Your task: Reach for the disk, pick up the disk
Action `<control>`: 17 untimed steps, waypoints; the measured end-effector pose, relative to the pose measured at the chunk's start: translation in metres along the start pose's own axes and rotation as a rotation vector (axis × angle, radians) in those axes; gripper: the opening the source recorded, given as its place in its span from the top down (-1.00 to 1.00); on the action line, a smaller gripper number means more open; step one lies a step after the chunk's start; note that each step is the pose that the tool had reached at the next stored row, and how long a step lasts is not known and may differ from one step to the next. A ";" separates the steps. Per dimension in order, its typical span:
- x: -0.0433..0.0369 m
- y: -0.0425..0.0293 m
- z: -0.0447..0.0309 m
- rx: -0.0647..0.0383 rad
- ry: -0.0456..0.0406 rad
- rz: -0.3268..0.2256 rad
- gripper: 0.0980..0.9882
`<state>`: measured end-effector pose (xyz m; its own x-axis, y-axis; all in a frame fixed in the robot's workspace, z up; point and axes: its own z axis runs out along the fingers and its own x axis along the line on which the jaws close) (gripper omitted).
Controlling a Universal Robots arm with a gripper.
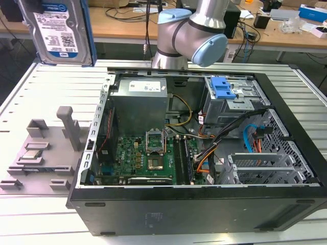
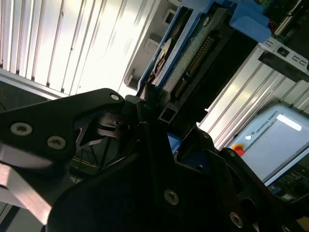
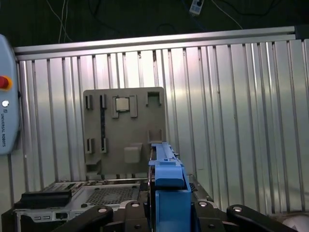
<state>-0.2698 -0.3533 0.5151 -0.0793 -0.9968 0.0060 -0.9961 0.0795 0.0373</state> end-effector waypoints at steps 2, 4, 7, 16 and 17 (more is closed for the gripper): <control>-0.0008 -0.0089 -0.0004 0.000 0.0001 0.000 0.39; -0.0019 -0.0221 -0.0008 0.000 0.0000 0.000 0.39; -0.0040 -0.0453 -0.0018 0.000 0.0001 0.000 0.39; -0.0077 -0.0882 -0.0034 0.000 0.0000 0.000 0.39; -0.0082 -0.0945 -0.0036 0.000 0.0000 0.000 0.39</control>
<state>-0.1749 -0.3527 0.5151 -0.0794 -0.9968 0.0060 -0.9961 0.0796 0.0374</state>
